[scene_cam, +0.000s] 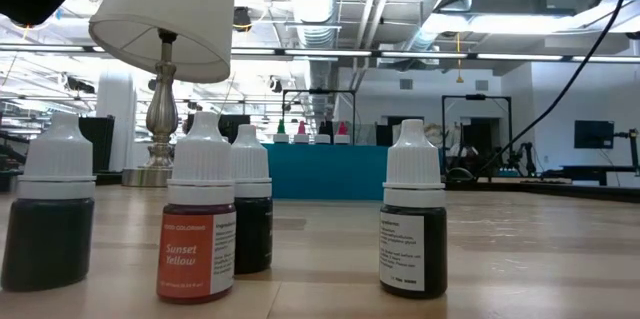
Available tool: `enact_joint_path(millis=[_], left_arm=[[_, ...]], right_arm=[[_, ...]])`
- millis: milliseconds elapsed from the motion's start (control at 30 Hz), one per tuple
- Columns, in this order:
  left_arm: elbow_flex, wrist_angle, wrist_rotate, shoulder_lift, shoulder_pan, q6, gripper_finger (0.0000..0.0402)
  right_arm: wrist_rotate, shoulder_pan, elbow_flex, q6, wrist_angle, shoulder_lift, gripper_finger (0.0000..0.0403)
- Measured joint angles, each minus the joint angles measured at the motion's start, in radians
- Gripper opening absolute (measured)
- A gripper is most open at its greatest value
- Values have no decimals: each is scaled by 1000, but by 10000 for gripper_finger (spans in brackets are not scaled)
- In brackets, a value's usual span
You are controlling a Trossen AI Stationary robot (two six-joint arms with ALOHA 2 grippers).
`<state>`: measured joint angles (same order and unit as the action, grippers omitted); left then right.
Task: Pick & Place food coloring
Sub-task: Put the large orange food coloring bottle into the bin
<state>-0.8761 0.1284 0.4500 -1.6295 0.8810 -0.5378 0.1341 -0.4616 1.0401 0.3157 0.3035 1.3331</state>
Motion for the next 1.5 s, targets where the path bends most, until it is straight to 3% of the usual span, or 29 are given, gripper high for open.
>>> enact_joint_path(millis=[767,1167,1500], left_arm=[[0,17,-23,-10,-8,3,134],[0,16,-18,-8,-8,2,47],[0,6,71,-8,-9,-9,39]], right_arm=[[-2,6,0,10,1,0,120],[-2,6,0,10,1,0,120],[-2,6,0,10,2,0,120]])
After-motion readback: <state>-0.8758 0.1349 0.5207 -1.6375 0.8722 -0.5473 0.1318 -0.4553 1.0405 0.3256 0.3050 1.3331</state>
